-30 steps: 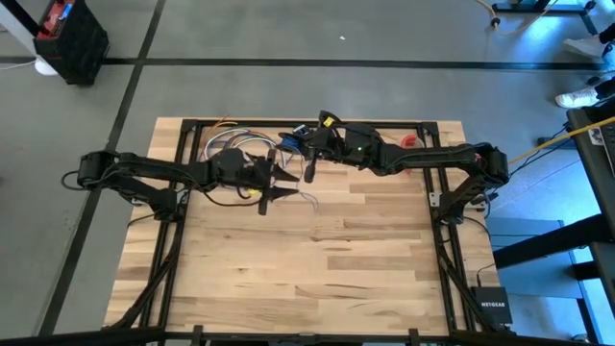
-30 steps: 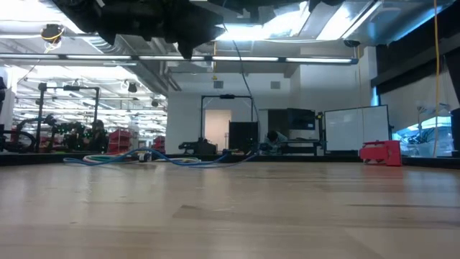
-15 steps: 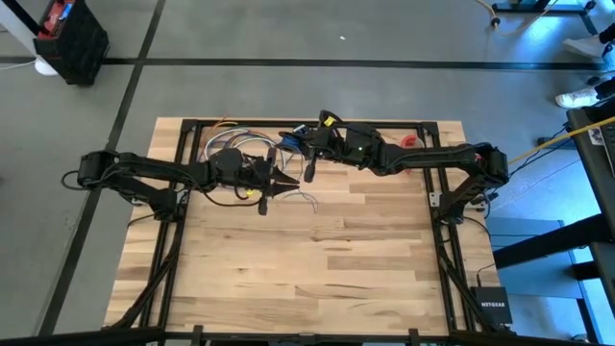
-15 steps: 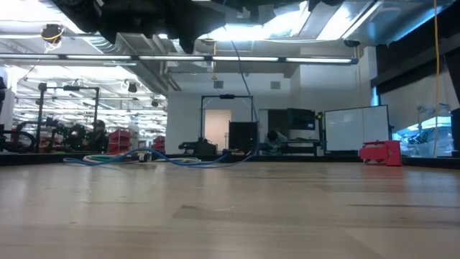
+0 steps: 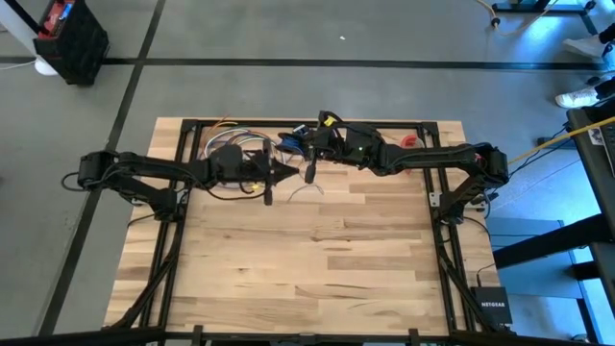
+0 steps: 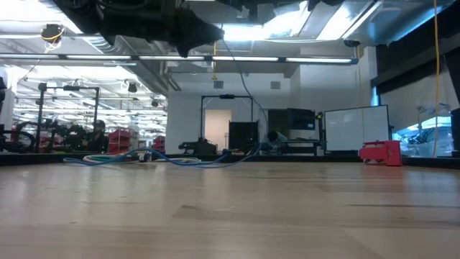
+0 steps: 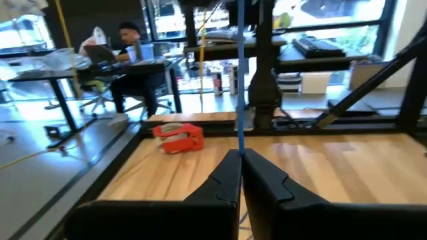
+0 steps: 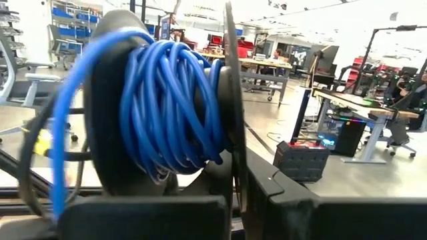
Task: Coil cords
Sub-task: Coil the blue wire onto the black spool
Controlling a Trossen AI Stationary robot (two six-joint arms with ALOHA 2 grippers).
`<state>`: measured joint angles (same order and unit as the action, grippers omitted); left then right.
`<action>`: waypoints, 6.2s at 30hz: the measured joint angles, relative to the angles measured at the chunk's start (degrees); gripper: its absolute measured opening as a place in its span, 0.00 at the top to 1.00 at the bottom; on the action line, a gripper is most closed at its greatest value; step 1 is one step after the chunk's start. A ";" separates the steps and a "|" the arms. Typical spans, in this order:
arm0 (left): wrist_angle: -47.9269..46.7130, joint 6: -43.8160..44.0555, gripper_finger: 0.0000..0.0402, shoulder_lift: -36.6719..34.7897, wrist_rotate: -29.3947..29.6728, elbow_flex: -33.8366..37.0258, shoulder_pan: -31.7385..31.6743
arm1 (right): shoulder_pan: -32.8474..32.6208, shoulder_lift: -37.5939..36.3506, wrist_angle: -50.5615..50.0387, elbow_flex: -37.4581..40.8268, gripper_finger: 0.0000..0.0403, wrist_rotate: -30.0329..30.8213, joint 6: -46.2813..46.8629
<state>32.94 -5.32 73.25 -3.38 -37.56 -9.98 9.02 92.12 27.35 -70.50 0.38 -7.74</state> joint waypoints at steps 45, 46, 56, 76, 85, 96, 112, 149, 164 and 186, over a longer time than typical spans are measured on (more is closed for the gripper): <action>-23.73 3.57 0.98 -16.36 7.28 0.02 -3.76 | -0.04 8.11 -21.67 0.01 0.99 26.72 -4.75; -23.20 3.60 0.98 -16.00 7.28 0.02 -3.36 | -0.04 8.23 -21.29 0.01 0.99 26.69 -4.75; -8.23 3.06 0.98 -7.54 7.52 0.02 0.28 | -0.06 9.61 -17.22 0.06 0.99 24.85 -4.78; 0.59 -10.56 0.98 -2.36 7.00 0.02 1.58 | 0.03 10.14 -12.45 -1.01 0.99 15.08 -3.29; -4.42 -12.77 0.98 -4.33 6.54 -0.15 2.61 | 0.11 10.19 -10.28 -1.09 0.99 4.35 -3.02; -10.34 -11.66 0.82 -5.53 6.65 -0.09 2.61 | 0.07 10.03 -9.86 -1.27 0.99 1.74 -2.93; -27.11 -8.27 0.67 -13.56 6.82 -2.69 5.16 | 0.02 8.66 -6.44 -2.25 0.99 6.56 -2.39; -19.85 -6.60 0.67 -6.54 10.54 -2.71 4.90 | -0.02 8.41 0.26 -2.10 0.99 -0.04 -1.96; -17.40 -5.18 0.67 -5.44 4.55 -2.71 4.59 | 0.00 8.41 0.02 -2.10 0.99 -0.02 -3.01; -20.47 -6.20 0.99 -5.96 8.00 -2.71 2.15 | -2.29 8.22 0.80 -2.05 0.99 0.39 -3.11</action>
<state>12.47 -11.52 67.30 4.62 -40.27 -7.84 6.73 100.34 28.16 -72.55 0.77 -10.85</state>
